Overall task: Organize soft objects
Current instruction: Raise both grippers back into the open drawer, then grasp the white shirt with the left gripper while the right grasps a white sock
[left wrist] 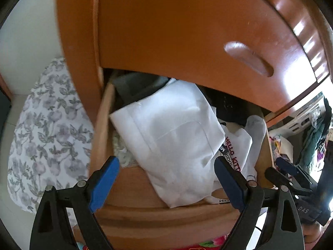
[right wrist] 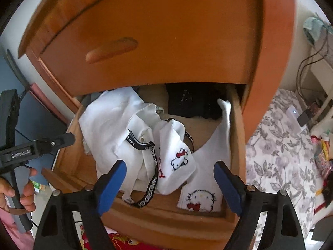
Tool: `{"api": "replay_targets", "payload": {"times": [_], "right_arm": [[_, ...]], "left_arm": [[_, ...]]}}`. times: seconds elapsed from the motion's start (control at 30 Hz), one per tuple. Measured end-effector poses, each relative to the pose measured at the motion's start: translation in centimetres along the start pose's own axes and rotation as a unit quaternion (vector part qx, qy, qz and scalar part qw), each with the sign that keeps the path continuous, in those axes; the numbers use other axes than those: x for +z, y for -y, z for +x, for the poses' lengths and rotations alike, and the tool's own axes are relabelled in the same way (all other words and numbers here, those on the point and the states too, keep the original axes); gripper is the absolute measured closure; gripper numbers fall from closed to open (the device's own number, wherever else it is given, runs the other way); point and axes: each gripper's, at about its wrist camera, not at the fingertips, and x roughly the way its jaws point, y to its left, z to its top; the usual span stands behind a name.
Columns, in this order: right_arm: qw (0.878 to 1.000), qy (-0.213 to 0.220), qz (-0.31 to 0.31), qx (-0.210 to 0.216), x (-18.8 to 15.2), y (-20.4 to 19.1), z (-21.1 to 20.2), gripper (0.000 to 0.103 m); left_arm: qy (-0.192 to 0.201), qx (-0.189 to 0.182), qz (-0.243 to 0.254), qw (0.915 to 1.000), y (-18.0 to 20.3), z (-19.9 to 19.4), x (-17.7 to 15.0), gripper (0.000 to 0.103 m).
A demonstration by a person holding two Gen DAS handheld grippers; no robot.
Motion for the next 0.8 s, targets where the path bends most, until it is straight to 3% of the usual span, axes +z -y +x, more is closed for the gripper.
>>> {"api": "replay_targets", "payload": {"times": [0.27,0.47,0.53,0.8], "right_arm": [[0.998,-0.056,0.008,-0.003,1.9,0.8,3.3,0.027],[0.996,-0.092,0.017,0.004,2.6,1.3,5.1,0.04],[0.994,-0.104,0.02,0.006,2.8,1.3,5.8,0.049],[0.991,-0.13,0.02,0.024,2.7,1.4,7.5,0.064]], "left_arm": [[-0.08,-0.012,-0.028,0.9964,0.0,4.3,1.1,0.01],[-0.117,-0.019,-0.046,0.9919,0.2,6.4,1.6,0.01],[-0.132,-0.02,-0.045,0.9901,0.8,7.1,1.7,0.01],[-0.164,0.004,-0.01,0.9863,3.2,9.1,1.6,0.01]]}}
